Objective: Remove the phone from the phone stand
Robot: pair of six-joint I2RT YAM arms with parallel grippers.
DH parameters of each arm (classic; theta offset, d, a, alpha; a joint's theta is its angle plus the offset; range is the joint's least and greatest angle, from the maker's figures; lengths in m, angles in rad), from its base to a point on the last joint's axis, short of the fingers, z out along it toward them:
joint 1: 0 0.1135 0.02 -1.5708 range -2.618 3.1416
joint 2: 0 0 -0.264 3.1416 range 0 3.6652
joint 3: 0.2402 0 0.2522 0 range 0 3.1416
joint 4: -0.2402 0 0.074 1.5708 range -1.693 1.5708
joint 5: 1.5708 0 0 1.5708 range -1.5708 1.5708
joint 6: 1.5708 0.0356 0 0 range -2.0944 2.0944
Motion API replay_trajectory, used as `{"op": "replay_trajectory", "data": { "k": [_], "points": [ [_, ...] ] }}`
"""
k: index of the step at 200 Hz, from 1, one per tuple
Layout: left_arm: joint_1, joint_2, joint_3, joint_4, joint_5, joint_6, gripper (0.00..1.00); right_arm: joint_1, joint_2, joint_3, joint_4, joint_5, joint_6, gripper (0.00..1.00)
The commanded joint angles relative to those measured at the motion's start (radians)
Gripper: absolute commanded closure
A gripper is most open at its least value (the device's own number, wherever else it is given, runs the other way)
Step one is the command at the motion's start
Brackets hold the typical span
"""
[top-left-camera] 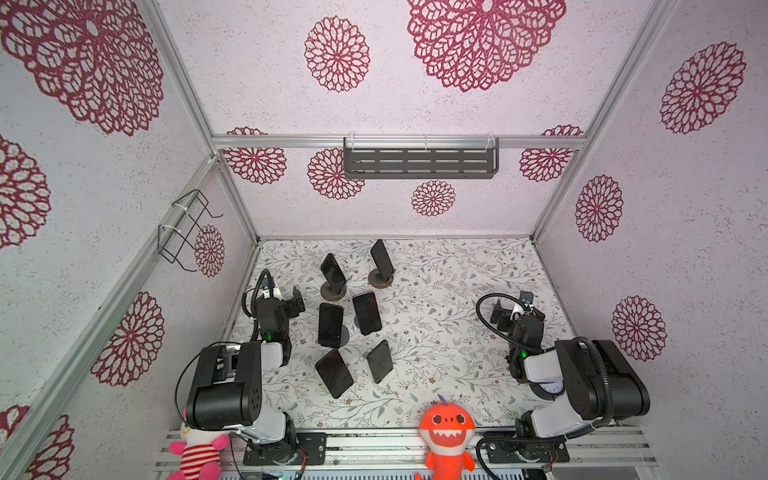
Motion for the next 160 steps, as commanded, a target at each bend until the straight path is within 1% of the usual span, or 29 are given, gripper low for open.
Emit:
{"op": "replay_trajectory", "data": {
  "k": [1,89,97,105,117,129,142,160],
  "points": [
    [0.008,0.008,-0.008,0.023,0.013,0.002,0.03,0.001,-0.006,0.007,0.035,-0.009,0.013,0.01],
    [0.014,0.004,-0.007,0.015,0.025,-0.001,0.03,-0.007,-0.007,0.011,0.024,-0.023,0.019,0.01],
    [0.013,-0.006,-0.003,0.019,0.002,-0.006,0.03,-0.007,-0.015,0.011,0.027,-0.023,0.019,0.01],
    [0.013,-0.051,0.019,-0.060,-0.034,-0.022,0.03,-0.007,-0.047,0.040,-0.050,-0.025,0.018,0.01],
    [0.009,-0.134,0.054,-0.193,-0.090,-0.046,0.03,-0.005,-0.115,0.116,-0.240,-0.032,0.007,0.01],
    [-0.005,-0.213,0.089,-0.318,-0.150,-0.074,0.02,-0.006,-0.160,0.174,-0.375,-0.018,0.018,0.01],
    [-0.011,-0.274,0.135,-0.444,-0.147,-0.129,0.03,-0.003,-0.216,0.217,-0.485,-0.011,0.058,0.01],
    [-0.029,-0.330,0.240,-0.626,-0.121,-0.156,0.03,0.022,-0.298,0.305,-0.715,0.030,0.097,0.01]
  ]
}}
